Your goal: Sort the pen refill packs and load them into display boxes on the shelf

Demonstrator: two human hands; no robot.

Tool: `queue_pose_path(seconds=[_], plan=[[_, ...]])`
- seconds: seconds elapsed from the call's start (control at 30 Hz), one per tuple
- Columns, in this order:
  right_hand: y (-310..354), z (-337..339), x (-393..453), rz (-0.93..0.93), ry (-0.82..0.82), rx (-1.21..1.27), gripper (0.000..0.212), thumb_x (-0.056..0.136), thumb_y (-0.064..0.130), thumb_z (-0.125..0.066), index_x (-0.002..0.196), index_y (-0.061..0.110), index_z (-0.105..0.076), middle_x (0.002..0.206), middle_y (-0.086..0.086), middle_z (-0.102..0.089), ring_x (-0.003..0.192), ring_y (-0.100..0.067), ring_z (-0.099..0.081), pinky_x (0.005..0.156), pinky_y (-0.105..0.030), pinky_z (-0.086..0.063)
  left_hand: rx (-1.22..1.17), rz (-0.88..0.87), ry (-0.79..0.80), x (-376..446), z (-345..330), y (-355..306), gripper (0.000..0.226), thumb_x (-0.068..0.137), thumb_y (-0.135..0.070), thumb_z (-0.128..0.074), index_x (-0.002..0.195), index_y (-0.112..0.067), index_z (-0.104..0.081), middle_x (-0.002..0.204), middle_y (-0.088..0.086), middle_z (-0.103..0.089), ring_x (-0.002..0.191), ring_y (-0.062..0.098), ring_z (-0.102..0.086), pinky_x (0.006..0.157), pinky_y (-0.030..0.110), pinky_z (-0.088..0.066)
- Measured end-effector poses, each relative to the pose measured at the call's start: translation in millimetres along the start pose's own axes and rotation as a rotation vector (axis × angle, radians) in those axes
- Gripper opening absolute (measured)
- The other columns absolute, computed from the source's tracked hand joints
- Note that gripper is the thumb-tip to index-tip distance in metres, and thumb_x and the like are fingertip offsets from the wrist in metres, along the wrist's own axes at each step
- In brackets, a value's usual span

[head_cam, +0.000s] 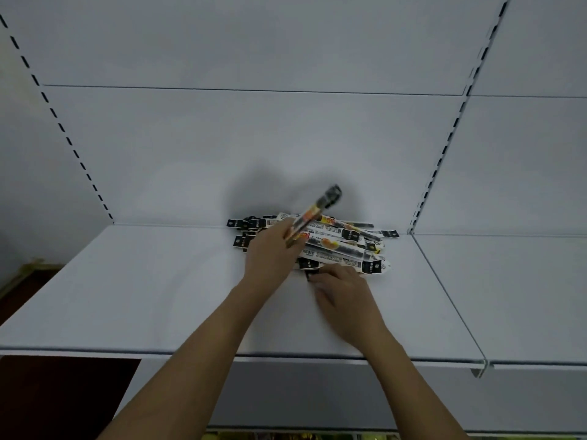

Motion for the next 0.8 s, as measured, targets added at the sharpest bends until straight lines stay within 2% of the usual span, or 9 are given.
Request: queue_pose_path(seconds=[0.07, 0.17, 0.23, 0.37, 0.5, 0.57, 0.63, 0.7, 0.8], plan=[[1, 0, 0, 0.007, -0.006, 0.0, 0.029, 0.088, 0.022, -0.053, 0.109, 0.022, -0.073, 0.115, 0.006, -0.065, 0.103, -0.02, -0.056, 0.083, -0.027, -0.037, 0.223, -0.19, 0.116, 10, -23, -20, 0.023, 0.095, -0.028, -0.061, 0.115, -0.019, -0.067, 0.114, -0.004, -0.057, 0.088, 0.016, -0.058, 0.069, 0.027, -0.041], [-1, 0, -1, 0.01, -0.015, 0.037, 0.03, 0.088, 0.021, -0.052, 0.11, 0.021, -0.073, 0.118, 0.005, -0.065, 0.108, -0.017, -0.052, 0.088, -0.026, -0.037, 0.378, -0.248, 0.28, 16, -49, -21, 0.03, 0.096, -0.029, -0.06, 0.124, -0.021, -0.065, 0.135, -0.007, -0.051, 0.106, 0.018, -0.06, 0.085, 0.032, -0.048], [-2, 2, -5, 0.021, -0.036, 0.075, 0.026, 0.088, 0.017, -0.056, 0.108, 0.018, -0.073, 0.117, 0.003, -0.065, 0.108, -0.014, -0.048, 0.09, -0.022, -0.036, 0.37, -0.242, 0.281, 19, -49, -21, 0.026, 0.096, -0.028, -0.06, 0.118, -0.019, -0.068, 0.128, -0.003, -0.055, 0.108, 0.02, -0.059, 0.085, 0.032, -0.047], [-6, 5, -7, 0.013, -0.057, 0.126, 0.022, 0.088, 0.013, -0.06, 0.105, 0.015, -0.073, 0.114, 0.001, -0.065, 0.109, -0.015, -0.049, 0.092, -0.021, -0.036, 0.293, -0.266, 0.134, 23, -25, -27, 0.015, 0.094, -0.019, -0.061, 0.101, -0.007, -0.069, 0.099, 0.008, -0.062, 0.092, 0.029, -0.057, 0.069, 0.031, -0.038], [-2, 21, -8, 0.007, -0.172, 0.152, 0.019, 0.087, 0.009, -0.061, 0.101, 0.015, -0.072, 0.104, 0.001, -0.064, 0.099, -0.017, -0.053, 0.085, -0.027, -0.044, 0.269, -0.151, 0.016, 20, 1, -22, 0.021, 0.092, -0.009, -0.056, 0.113, -0.01, -0.059, 0.097, 0.007, -0.05, 0.085, 0.026, -0.05, 0.072, 0.03, -0.034], [-6, 37, -11, -0.027, -0.313, 0.172, 0.018, 0.085, 0.003, -0.066, 0.099, 0.013, -0.072, 0.099, 0.001, -0.064, 0.096, -0.018, -0.055, 0.081, -0.027, -0.045, 0.275, -0.133, -0.01, 17, 7, -18, 0.013, 0.096, -0.012, -0.051, 0.109, -0.008, -0.053, 0.091, 0.007, -0.056, 0.079, 0.028, -0.052, 0.07, 0.032, -0.034], [-7, 43, -9, -0.044, -0.369, 0.142, 0.021, 0.084, 0.001, -0.068, 0.102, 0.012, -0.071, 0.102, 0.0, -0.065, 0.098, -0.019, -0.056, 0.081, -0.027, -0.046, 0.093, -0.006, 0.013, 13, 10, -4, 0.01, 0.102, -0.016, -0.043, 0.103, -0.007, -0.047, 0.083, 0.004, -0.059, 0.066, 0.024, -0.052, 0.058, 0.032, -0.039], [-9, 37, -1, -0.06, -0.33, 0.063, 0.027, 0.084, 0.006, -0.069, 0.11, 0.013, -0.069, 0.111, -0.001, -0.065, 0.103, -0.022, -0.056, 0.083, -0.033, -0.047, -0.159, 0.142, 0.023, 5, 11, 12, 0.018, 0.104, -0.025, -0.042, 0.098, -0.008, -0.047, 0.078, 0.001, -0.056, 0.063, 0.02, -0.049, 0.052, 0.026, -0.038], [-15, 23, 9, -0.15, -0.222, -0.025, 0.035, 0.085, 0.016, -0.071, 0.119, 0.016, -0.067, 0.123, -0.002, -0.063, 0.114, -0.027, -0.055, 0.09, -0.043, -0.045, -0.245, 0.194, 0.016, -8, 17, 16, 0.026, 0.097, -0.041, -0.056, 0.099, -0.016, -0.052, 0.079, -0.009, -0.056, 0.066, 0.006, -0.052, 0.052, 0.012, -0.037]])
Point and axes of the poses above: each hand's wrist, its own x-axis towards the middle knuckle, its own z-axis out of the back of the hand, y = z × x, the point moved 10 cm from there along x, towards the middle knuckle
